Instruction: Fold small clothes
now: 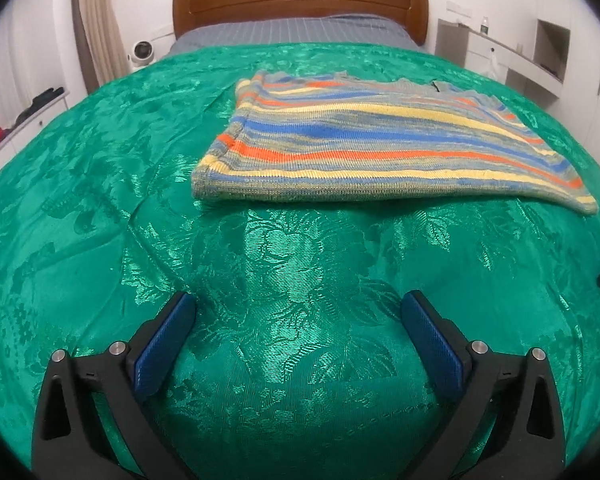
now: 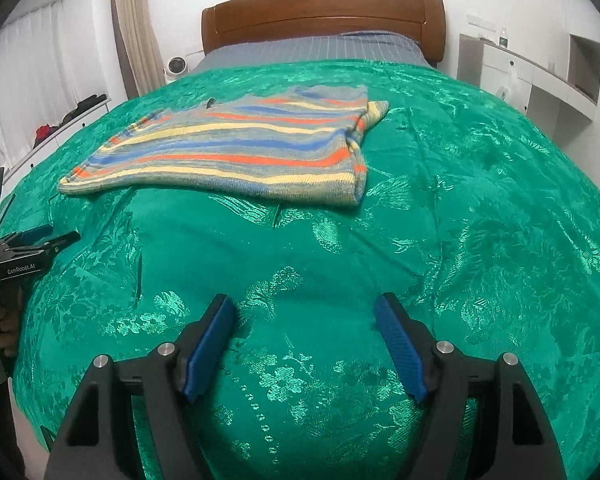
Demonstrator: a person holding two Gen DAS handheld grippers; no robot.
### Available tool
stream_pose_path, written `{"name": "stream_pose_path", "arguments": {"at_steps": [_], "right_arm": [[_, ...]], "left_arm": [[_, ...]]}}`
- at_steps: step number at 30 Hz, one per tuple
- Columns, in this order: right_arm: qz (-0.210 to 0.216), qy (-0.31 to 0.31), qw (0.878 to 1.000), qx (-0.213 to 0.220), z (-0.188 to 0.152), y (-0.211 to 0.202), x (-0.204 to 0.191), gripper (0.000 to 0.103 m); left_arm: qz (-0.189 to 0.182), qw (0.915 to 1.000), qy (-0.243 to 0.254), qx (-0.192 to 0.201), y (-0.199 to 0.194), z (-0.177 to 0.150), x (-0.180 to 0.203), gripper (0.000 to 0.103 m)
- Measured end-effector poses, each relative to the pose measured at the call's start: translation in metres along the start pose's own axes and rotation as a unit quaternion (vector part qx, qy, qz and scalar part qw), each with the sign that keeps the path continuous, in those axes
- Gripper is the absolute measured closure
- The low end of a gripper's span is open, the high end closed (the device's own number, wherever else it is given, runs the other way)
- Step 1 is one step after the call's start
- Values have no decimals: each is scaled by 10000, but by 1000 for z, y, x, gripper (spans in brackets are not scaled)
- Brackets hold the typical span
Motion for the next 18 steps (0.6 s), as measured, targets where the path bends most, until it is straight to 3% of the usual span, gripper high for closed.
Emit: {"name": "stream_pose_path", "arguments": {"at_steps": [18], "right_arm": [[-139,-27,9999,-13,-2,3,-1,29]], "left_arm": [[-11,9998,-19,181,-2,-1,0,1]]}}
Point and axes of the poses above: each gripper's, at about its wrist camera, not at the fingertips, and y roughly the way its jaws point, x to its right, z to its top, the point moved 8 cm from there along y, roughly the way its jaws point, and after that the axes turned 11 degrees about z, right-handed, at the moved point
